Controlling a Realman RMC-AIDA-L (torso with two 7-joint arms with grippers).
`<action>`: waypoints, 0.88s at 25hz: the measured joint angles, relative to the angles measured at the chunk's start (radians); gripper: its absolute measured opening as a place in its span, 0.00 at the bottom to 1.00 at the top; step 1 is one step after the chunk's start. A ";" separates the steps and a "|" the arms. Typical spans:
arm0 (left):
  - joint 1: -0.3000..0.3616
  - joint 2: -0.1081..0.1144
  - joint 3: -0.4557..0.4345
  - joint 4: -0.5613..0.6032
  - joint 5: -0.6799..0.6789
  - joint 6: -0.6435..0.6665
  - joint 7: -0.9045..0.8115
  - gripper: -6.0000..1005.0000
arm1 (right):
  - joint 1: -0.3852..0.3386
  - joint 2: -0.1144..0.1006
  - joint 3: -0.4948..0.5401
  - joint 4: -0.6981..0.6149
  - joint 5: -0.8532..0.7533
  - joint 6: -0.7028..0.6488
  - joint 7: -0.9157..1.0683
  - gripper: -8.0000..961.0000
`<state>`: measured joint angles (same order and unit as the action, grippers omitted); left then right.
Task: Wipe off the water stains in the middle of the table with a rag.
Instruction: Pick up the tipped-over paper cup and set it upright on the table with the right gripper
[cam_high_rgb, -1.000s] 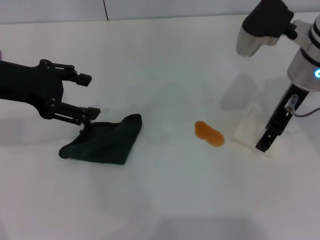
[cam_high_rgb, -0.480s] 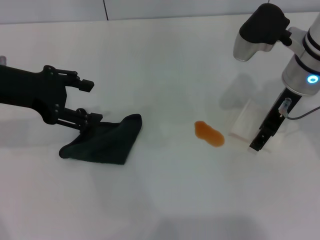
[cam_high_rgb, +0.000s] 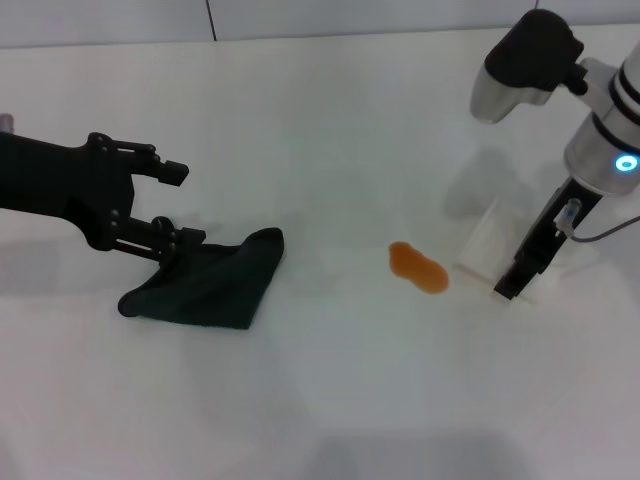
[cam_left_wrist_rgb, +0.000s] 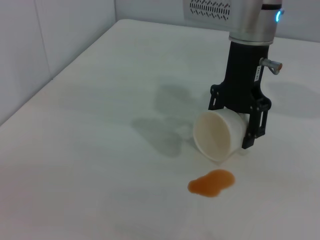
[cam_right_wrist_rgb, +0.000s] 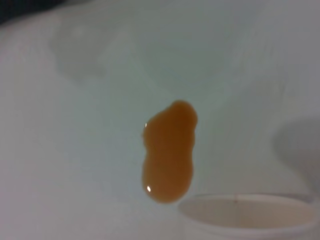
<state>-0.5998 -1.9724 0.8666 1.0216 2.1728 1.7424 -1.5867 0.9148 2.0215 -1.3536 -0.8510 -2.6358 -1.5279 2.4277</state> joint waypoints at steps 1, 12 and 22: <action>0.000 0.000 0.000 0.000 0.000 0.000 0.000 0.83 | -0.007 -0.001 0.003 -0.009 0.001 0.001 0.001 0.81; 0.005 0.004 -0.009 0.003 0.001 0.003 -0.009 0.82 | -0.309 -0.010 0.195 -0.314 0.229 0.042 -0.164 0.67; 0.010 0.008 -0.024 0.007 0.000 0.003 -0.017 0.82 | -0.588 -0.011 0.222 -0.080 0.902 0.261 -0.862 0.61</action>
<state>-0.5898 -1.9649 0.8423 1.0282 2.1733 1.7458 -1.6033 0.3264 2.0108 -1.1314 -0.9312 -1.7335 -1.2672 1.5654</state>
